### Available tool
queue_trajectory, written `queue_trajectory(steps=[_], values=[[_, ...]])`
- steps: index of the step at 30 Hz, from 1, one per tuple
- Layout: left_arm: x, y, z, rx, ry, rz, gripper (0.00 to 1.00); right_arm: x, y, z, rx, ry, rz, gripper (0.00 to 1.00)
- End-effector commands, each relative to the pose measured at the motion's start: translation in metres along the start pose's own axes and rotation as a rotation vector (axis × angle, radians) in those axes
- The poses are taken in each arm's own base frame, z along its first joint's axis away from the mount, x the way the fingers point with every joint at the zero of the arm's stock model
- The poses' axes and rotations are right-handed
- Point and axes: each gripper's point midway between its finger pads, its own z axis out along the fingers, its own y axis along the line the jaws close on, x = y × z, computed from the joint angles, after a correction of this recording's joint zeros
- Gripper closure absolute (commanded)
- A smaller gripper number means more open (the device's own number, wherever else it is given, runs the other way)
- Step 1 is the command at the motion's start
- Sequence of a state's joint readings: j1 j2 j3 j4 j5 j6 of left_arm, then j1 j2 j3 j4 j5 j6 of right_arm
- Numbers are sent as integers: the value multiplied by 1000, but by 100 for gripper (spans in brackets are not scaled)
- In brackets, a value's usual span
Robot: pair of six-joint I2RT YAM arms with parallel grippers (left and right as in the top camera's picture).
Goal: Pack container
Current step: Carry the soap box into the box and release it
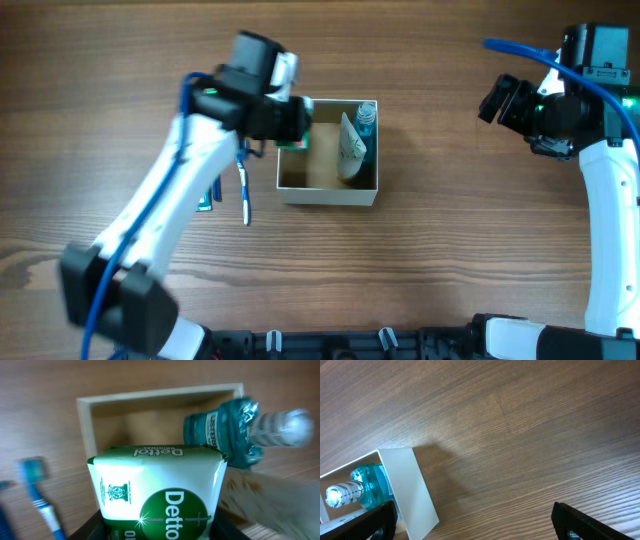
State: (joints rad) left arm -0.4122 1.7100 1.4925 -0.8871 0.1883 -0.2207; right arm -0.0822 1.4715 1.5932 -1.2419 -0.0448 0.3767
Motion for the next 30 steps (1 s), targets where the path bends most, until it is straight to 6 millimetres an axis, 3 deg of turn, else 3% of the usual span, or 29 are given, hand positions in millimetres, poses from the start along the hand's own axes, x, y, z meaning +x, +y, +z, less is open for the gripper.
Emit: queue_trajectory(steps=[1,4,8,11,13,18,21,23,26,29,30], values=[[16,-9,58,-21,99,-12,60,-1,0,2,-1,7,-3,0],[31,-1,91,-49,176,-62,60,-1,0,2,-1,6,-4,0],[41,6,111,-70,222,-79,57,-1,0,2,-1,7,-3,0],[39,5,112,-66,216,-79,40,-1,0,2,-1,7,-3,0],[36,3,107,-61,203,-77,35,-1,0,2,-1,7,-3,0],[18,-5,73,-32,121,-69,37,-1,0,2,-1,7,-3,0],[5,-8,39,-12,47,-71,37,-1,0,2,-1,7,-3,0],[-4,-1,5,-22,-17,-86,36,-1,0,2,-1,7,-3,0],[-6,36,-28,-180,-76,-120,30,-1,0,2,-1,7,-3,0],[8,92,-44,-380,-42,-189,20,-1,0,2,-1,7,-3,0],[11,102,-43,-396,-24,-208,18,-1,0,2,-1,7,-3,0]])
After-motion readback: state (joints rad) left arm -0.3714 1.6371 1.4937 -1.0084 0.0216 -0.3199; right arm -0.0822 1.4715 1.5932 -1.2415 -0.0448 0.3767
